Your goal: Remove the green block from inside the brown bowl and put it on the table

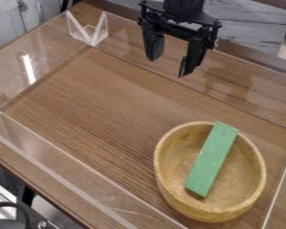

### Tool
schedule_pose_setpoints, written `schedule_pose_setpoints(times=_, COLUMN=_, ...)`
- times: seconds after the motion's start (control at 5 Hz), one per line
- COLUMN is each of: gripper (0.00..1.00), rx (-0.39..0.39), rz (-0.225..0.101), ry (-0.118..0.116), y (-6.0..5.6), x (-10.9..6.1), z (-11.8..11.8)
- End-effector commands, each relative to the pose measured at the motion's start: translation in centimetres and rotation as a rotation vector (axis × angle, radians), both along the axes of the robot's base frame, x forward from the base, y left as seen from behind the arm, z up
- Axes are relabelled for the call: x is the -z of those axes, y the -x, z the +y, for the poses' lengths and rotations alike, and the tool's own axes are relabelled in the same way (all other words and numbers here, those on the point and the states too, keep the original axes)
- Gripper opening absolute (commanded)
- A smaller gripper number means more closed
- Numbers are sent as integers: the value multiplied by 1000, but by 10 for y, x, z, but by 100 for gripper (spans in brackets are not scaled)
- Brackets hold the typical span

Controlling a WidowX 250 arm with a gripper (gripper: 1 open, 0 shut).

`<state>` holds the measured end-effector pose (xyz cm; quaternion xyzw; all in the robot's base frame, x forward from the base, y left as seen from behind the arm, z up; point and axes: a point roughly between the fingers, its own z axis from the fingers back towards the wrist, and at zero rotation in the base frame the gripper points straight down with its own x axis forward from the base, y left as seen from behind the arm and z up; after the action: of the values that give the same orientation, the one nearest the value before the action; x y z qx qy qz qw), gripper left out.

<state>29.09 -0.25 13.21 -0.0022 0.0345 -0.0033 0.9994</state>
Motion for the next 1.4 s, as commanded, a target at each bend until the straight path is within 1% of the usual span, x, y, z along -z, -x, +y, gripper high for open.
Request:
schedule_pose_setpoints(times=0.0, gripper=100, rx=-3, rz=-1, ry=10, y=14, x=6, z=-27)
schedule_pose_setpoints(times=0.2, gripper=100, rx=22, rz=3, ry=22, y=42, x=30, z=-77)
schedule_pose_setpoints(times=0.4, gripper=100, rx=48, rz=-57, ry=24, y=66, x=43, z=-127)
schedule_pose_setpoints(times=0.6, gripper=100, rx=28, rz=-112, ry=37, y=65, x=28, z=-96)
schedule_pose_setpoints(times=0.8, gripper=100, rx=-10, rz=-151, ry=69, y=56, x=27, z=-85)
schedule_pose_setpoints(times=1.0, gripper=100, rx=-28, rz=-159, ry=86, y=51, x=32, z=-86)
schedule_pose_setpoints(times=1.2, gripper=100, rx=-36, rz=-161, ry=95, y=48, x=35, z=-87)
